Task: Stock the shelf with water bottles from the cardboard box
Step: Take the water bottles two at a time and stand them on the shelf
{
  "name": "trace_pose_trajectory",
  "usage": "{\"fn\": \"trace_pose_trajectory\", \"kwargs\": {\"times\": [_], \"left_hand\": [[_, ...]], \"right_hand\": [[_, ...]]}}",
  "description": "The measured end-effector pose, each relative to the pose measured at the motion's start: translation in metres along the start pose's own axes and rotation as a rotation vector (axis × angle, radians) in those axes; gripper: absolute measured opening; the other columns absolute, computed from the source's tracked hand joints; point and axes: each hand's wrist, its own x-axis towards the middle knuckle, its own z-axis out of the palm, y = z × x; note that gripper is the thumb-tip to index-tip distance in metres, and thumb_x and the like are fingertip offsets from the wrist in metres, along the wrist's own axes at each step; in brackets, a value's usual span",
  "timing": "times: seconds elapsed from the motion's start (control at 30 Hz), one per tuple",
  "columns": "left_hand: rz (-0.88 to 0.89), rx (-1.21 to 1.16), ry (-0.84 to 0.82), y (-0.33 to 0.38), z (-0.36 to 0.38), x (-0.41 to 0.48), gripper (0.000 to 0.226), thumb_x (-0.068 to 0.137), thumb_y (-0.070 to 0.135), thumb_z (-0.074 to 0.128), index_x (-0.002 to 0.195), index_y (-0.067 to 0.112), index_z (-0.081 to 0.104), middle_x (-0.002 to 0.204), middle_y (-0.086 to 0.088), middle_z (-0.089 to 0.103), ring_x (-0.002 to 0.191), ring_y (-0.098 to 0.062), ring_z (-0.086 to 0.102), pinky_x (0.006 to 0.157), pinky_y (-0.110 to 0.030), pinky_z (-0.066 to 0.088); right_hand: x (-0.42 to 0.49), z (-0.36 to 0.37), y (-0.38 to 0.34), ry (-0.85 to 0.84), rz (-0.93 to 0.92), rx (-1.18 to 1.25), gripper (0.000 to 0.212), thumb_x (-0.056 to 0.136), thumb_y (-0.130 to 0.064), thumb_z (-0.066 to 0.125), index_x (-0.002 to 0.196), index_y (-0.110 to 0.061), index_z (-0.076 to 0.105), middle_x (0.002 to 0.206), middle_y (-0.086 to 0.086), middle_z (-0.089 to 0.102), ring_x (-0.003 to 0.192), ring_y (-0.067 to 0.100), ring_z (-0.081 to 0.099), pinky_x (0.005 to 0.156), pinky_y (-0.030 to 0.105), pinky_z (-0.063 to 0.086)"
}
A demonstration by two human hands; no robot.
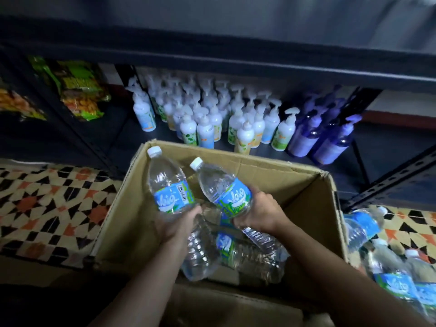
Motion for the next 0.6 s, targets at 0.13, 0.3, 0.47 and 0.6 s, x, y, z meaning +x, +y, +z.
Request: {"fn": "trace_pose_trajectory", "kwargs": {"times": [0.13,0.3,0.47,0.6], "left_hand": [[0.354,0.108,0.14,0.039,-0.033,-0.043,0.068,0.044,0.024,0.095,0.1,0.011,0.059,0.087,-0.003,0.069,0.076,-0.02,0.068,0.069,-0.032,0.054],[0.647,0.082,0.067,0.085,-0.05,-0.081,0.069,0.045,0.017,0.096,0.099,0.016,0.052,0.089,-0.001,0.068,0.079,-0.019,0.067,0.075,-0.036,0.054],[0.825,0.018,0.094,0.143,-0.042,-0.135,0.07,0.046,0.025,0.095,0.097,0.017,0.047,0.088,0.002,0.064,0.08,-0.022,0.061,0.068,-0.032,0.044],[0.952,-0.087,0.09,0.199,-0.027,-0.173,0.074,0.045,0.028,0.095,0.098,0.018,0.045,0.098,-0.001,0.061,0.092,-0.024,0.057,0.075,-0.03,0.042]], "right_hand": [[-0.031,-0.024,-0.019,0.144,-0.066,0.141,0.084,0.048,-0.054,0.079,0.124,-0.035,0.049,0.106,-0.008,0.072,0.107,0.02,0.066,0.09,0.034,0.053],[-0.064,-0.057,-0.042,0.403,-0.122,0.366,0.08,0.053,-0.042,0.091,0.122,-0.034,0.052,0.094,-0.02,0.067,0.101,0.007,0.066,0.091,0.03,0.053],[-0.086,-0.103,-0.078,0.661,-0.205,0.516,0.068,0.055,-0.037,0.092,0.11,-0.035,0.052,0.094,-0.022,0.067,0.086,-0.014,0.061,0.076,0.011,0.048],[-0.096,-0.153,-0.112,0.793,-0.257,0.589,0.071,0.054,-0.037,0.092,0.113,-0.03,0.053,0.095,-0.02,0.069,0.085,-0.015,0.062,0.071,0.006,0.045]]}}
